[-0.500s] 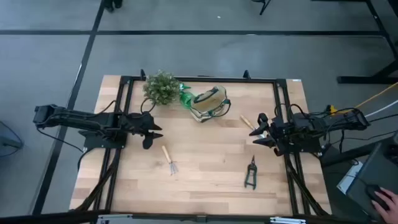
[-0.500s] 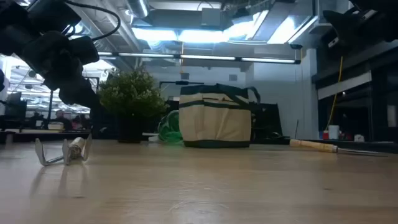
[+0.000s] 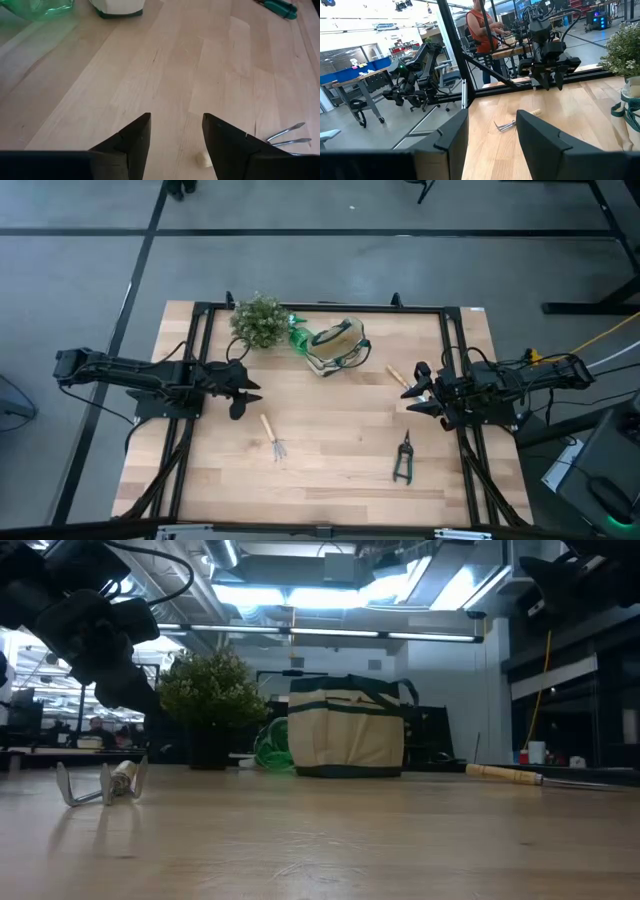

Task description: Pick & Place Garden tools in Gardening bag

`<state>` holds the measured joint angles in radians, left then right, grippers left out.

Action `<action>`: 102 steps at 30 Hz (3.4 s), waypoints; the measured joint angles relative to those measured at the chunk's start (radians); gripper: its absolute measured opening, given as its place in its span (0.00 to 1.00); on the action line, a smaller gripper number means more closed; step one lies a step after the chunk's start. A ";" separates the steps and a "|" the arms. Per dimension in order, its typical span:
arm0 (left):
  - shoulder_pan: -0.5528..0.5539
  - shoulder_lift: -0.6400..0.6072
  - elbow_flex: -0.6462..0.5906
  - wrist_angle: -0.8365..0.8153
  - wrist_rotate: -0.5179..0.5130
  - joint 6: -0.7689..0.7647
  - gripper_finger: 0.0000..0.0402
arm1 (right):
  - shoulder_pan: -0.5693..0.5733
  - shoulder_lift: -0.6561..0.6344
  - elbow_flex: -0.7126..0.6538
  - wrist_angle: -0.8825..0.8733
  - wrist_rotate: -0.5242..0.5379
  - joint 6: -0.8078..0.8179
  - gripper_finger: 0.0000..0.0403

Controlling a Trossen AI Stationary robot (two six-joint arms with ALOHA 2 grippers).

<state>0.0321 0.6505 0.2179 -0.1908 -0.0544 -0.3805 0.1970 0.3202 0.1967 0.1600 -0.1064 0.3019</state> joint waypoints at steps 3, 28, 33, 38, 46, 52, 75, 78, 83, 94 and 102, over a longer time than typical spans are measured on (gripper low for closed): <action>0.000 0.000 0.000 0.000 0.000 0.000 0.43 | 0.000 0.000 0.000 0.000 0.000 0.000 0.42; 0.000 0.000 0.000 0.000 0.000 0.000 0.44 | 0.000 0.000 0.000 0.000 0.000 0.000 0.42; 0.000 0.000 0.000 0.000 0.000 0.000 0.43 | 0.000 0.005 0.000 0.011 0.066 -0.008 0.42; 0.000 0.000 0.000 0.000 0.000 0.000 0.44 | 0.000 0.030 0.000 0.019 0.108 -0.069 0.42; 0.000 0.000 0.000 0.000 0.000 0.000 0.43 | 0.000 0.136 0.055 0.033 0.142 -0.322 0.42; 0.000 0.000 0.000 0.000 0.000 0.000 0.43 | 0.000 0.225 0.098 -0.004 0.312 -0.501 0.42; 0.000 0.000 0.000 0.000 0.000 0.000 0.44 | -0.088 0.372 0.437 -0.565 0.627 -0.014 0.42; 0.000 0.000 0.000 0.000 0.000 0.000 0.44 | -0.133 0.377 0.466 -0.662 0.630 0.052 0.42; 0.000 0.000 0.000 0.000 0.000 0.000 0.43 | -0.195 0.396 0.480 -0.792 0.630 0.251 0.42; 0.000 0.000 0.000 0.000 0.000 0.000 0.44 | -0.224 0.480 0.480 -0.875 0.632 0.366 0.42; 0.000 0.000 0.000 0.000 0.000 0.000 0.43 | -0.224 0.521 0.480 -0.878 0.695 0.340 0.42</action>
<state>0.0319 0.6504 0.2178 -0.1909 -0.0544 -0.3805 -0.0271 0.8413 0.6762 -0.7182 0.5884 0.6423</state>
